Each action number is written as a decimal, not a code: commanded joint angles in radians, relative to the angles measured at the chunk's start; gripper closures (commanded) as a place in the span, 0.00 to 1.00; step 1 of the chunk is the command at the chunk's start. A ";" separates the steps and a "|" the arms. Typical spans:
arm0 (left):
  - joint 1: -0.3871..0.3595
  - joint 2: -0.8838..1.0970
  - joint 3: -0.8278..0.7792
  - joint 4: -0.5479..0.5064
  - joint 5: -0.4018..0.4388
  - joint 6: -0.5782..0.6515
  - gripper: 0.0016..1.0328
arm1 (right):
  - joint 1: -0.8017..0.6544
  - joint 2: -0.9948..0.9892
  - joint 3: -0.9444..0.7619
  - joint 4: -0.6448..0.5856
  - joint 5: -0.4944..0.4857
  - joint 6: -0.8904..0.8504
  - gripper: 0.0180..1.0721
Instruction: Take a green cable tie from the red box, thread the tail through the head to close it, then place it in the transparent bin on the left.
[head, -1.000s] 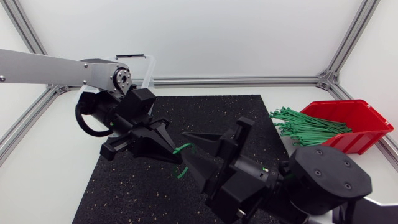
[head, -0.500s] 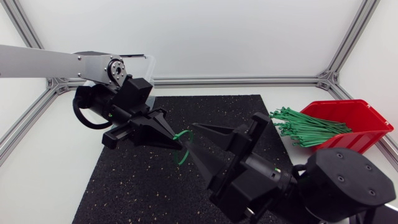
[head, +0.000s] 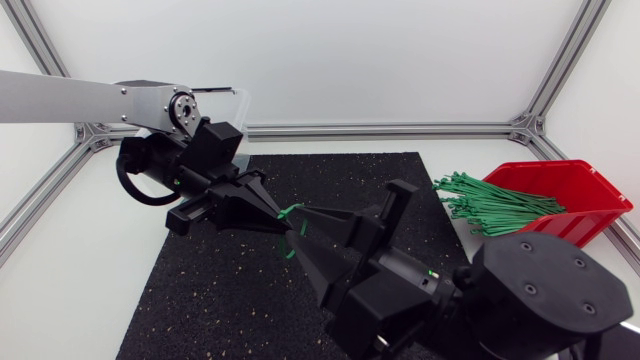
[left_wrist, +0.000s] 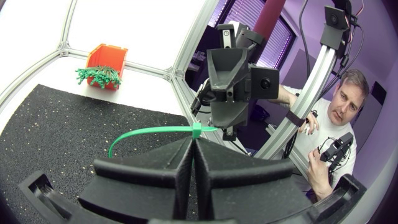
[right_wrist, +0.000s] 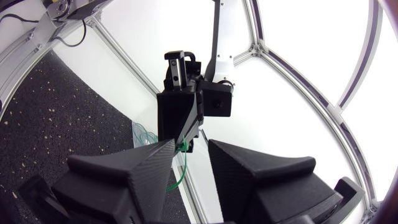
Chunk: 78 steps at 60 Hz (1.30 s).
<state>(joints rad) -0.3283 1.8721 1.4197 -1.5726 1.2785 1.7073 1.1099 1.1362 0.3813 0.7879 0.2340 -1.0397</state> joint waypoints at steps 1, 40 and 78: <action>0.003 0.019 0.008 -0.006 0.010 -0.006 0.97 | 0.010 0.028 0.031 -0.009 0.005 0.010 0.73; 0.003 0.022 0.005 0.002 0.010 -0.012 0.97 | -0.024 0.114 0.073 0.025 -0.044 0.006 0.74; 0.002 0.022 0.005 0.003 0.010 -0.015 0.97 | -0.051 0.123 0.076 0.042 -0.064 -0.019 0.94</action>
<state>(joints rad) -0.3283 1.8729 1.4197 -1.5623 1.2785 1.7008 1.0645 1.2488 0.4397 0.8112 0.1761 -1.0439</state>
